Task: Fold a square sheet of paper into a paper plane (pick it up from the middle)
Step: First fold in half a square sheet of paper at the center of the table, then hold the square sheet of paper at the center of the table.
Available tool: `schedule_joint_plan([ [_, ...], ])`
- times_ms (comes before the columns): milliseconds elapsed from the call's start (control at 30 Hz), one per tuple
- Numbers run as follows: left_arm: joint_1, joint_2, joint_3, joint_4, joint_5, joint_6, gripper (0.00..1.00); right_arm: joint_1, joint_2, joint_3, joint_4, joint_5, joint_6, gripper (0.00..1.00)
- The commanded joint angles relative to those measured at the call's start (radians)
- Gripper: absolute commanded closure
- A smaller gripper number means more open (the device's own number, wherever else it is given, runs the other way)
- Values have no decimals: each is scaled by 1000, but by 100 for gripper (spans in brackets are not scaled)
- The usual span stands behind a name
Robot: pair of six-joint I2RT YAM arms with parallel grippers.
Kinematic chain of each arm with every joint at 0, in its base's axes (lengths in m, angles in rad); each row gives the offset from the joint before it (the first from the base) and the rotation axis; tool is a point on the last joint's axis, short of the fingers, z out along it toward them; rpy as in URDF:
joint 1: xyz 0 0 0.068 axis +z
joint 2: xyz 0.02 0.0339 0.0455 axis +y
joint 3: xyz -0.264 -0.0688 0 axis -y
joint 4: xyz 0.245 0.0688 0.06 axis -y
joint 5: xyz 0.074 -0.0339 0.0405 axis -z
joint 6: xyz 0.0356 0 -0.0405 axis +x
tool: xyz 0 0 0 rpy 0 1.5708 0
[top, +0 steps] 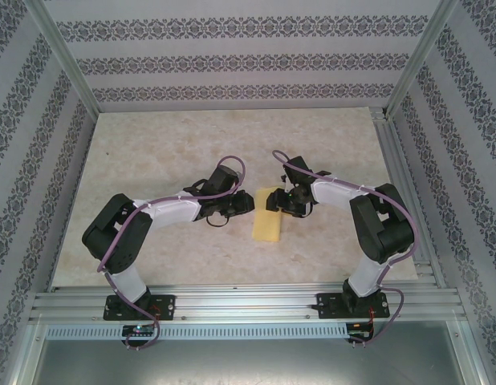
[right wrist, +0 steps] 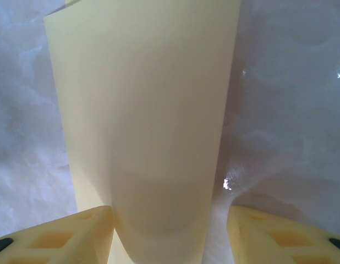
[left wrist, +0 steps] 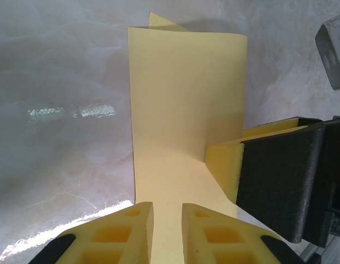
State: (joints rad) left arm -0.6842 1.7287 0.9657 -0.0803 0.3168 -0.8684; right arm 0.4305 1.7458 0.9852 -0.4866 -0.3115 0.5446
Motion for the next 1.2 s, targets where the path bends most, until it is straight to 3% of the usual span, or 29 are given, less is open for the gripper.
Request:
schedule_joint_plan([
  [0, -15, 5, 26, -6, 16, 20, 77, 1, -2, 18, 1, 51, 23, 42],
  [433, -15, 3, 24, -1, 19, 20, 77, -24, -71, -52, 93, 52, 95, 41],
  [1167, -16, 16, 32, 1, 32, 19, 77, 1, -12, -4, 34, -8, -2, 41],
])
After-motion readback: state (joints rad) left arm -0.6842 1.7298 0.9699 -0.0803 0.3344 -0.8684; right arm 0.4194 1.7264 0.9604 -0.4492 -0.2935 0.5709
